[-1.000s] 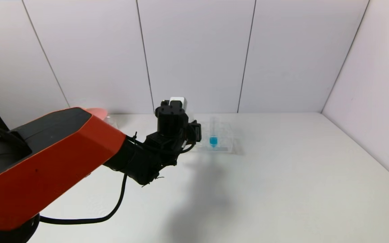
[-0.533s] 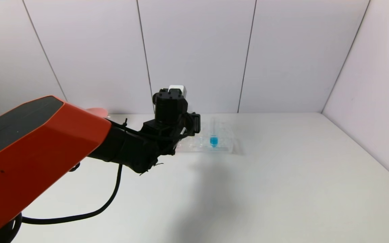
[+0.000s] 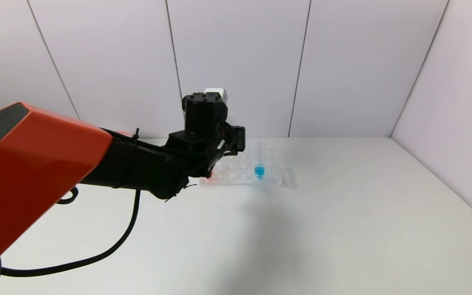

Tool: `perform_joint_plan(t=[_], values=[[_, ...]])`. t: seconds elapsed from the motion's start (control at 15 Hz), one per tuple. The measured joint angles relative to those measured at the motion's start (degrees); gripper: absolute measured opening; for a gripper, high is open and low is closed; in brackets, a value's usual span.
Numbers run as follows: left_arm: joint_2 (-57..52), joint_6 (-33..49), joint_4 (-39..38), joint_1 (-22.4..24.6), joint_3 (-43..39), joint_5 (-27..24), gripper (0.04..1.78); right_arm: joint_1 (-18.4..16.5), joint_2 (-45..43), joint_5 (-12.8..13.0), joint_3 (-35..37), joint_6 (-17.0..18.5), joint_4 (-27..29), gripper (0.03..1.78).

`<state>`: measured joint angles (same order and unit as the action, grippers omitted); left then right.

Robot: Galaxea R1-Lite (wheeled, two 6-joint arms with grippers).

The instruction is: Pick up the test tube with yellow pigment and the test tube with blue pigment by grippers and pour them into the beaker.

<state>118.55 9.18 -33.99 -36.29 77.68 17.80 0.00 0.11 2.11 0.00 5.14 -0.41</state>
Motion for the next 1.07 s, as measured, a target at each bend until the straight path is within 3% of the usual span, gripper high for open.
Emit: perform_joint_plan(t=[0.27,0.53,0.73,1.07], values=[[-7.5,0.0,6.9,1.0,0.0,0.0,0.44,0.0,0.0,0.0,0.0,0.0,0.0,1.71],[-18.1,-0.4,16.8,6.3,-1.0,-0.6,0.44,0.0,0.0,0.0,0.0,0.0,0.0,1.71],[-25.6,-1.0,21.8,15.8,-4.4,-5.0,0.44,0.0,0.0,0.0,0.0,0.0,0.0,1.71],[-34.2,-2.9,23.6,37.3,-12.2,-19.9,0.44,0.0,0.0,0.0,0.0,0.0,0.0,1.71]])
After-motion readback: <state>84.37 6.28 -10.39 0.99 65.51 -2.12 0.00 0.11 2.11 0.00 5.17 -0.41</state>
